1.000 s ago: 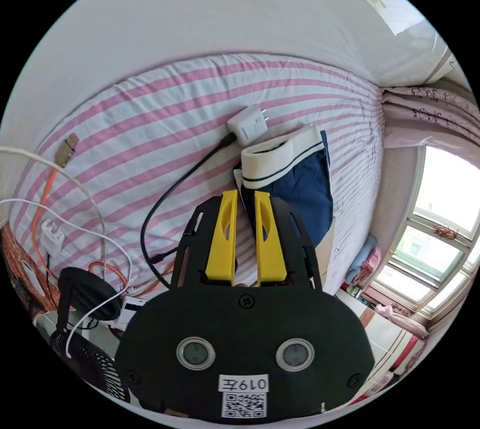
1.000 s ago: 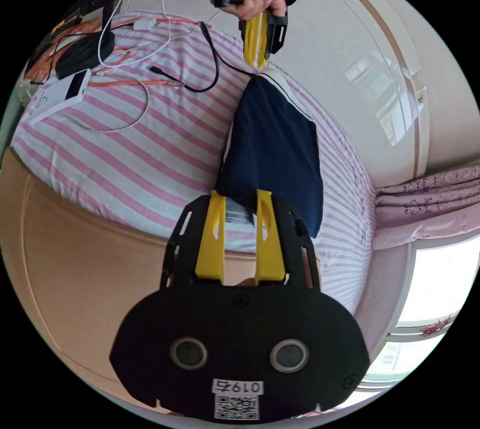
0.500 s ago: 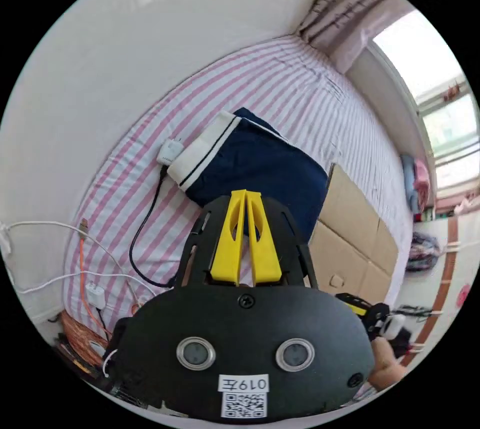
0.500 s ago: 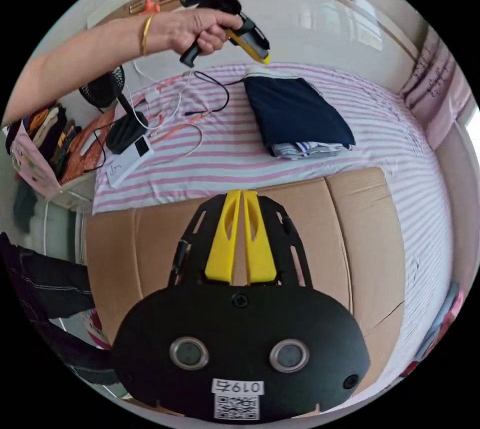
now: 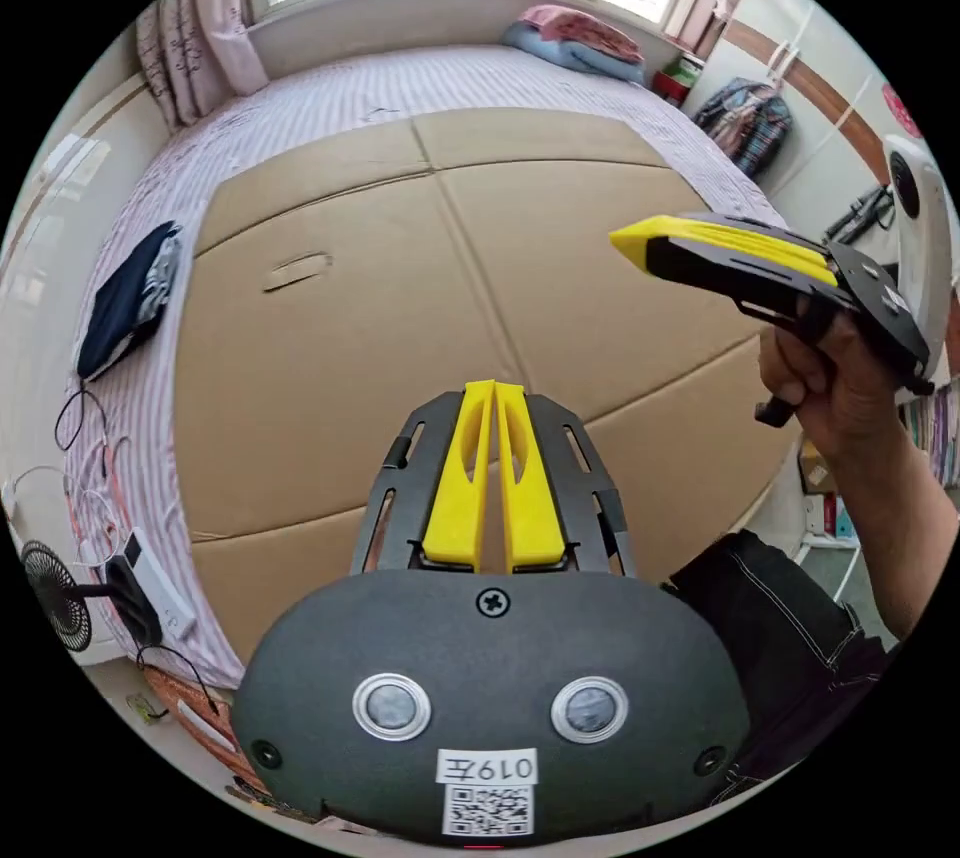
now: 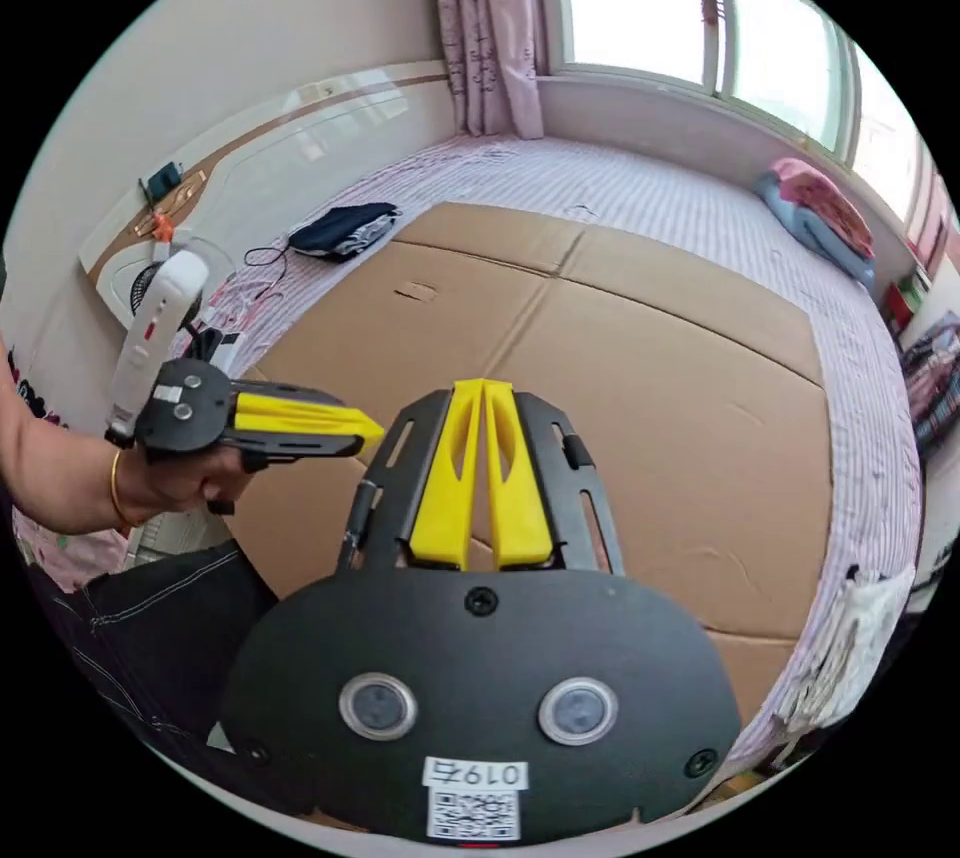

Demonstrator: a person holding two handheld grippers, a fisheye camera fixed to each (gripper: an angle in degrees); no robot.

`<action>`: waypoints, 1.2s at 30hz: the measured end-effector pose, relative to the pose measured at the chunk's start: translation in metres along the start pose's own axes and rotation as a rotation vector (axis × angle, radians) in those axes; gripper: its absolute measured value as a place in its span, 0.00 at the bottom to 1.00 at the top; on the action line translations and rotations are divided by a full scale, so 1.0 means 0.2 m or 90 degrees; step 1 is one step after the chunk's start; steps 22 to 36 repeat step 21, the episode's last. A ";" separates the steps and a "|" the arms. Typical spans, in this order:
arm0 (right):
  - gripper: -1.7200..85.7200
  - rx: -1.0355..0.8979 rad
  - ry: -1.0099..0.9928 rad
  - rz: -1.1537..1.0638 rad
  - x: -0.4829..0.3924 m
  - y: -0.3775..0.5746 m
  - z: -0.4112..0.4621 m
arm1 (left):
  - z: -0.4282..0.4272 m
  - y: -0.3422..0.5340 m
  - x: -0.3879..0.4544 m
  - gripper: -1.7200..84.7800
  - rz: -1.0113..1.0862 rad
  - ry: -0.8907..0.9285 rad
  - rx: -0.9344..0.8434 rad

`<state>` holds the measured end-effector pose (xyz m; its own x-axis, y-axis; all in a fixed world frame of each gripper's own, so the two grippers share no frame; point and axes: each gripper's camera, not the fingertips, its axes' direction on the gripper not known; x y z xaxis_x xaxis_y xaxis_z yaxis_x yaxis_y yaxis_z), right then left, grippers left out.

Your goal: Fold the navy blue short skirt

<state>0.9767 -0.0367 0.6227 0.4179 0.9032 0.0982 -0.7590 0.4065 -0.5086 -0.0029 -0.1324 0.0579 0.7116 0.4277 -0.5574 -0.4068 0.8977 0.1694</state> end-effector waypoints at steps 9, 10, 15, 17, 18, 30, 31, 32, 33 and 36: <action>0.05 -0.014 0.365 0.259 1.17 0.96 -1.09 | -0.13 -0.32 1.33 0.03 0.210 0.046 0.032; 0.08 -0.043 0.417 0.267 1.26 1.07 -1.15 | -0.12 -0.33 1.39 0.03 0.210 0.049 0.036; 0.16 -0.142 0.486 0.291 1.48 1.30 -1.23 | -0.09 -0.35 1.80 0.03 0.210 0.079 0.051; 0.15 -0.178 0.515 0.254 1.46 1.37 -1.20 | -0.11 -0.33 1.89 0.03 0.216 0.087 0.060; 0.15 -0.179 0.515 0.242 1.44 1.39 -1.20 | -0.12 -0.31 1.93 0.03 0.221 0.090 0.068; 0.15 -0.173 0.512 0.207 1.31 1.49 -1.23 | -0.16 -0.26 2.00 0.03 0.243 0.087 0.096; 0.15 -0.173 0.512 0.207 1.31 1.49 -1.23 | -0.16 -0.26 2.00 0.03 0.243 0.087 0.096; 0.15 -0.173 0.512 0.207 1.31 1.49 -1.23 | -0.16 -0.26 2.00 0.03 0.243 0.087 0.096; 0.15 -0.173 0.512 0.207 1.31 1.49 -1.23 | -0.16 -0.26 2.00 0.03 0.243 0.087 0.096; 0.15 -0.173 0.512 0.207 1.31 1.49 -1.23 | -0.16 -0.26 2.00 0.03 0.243 0.087 0.096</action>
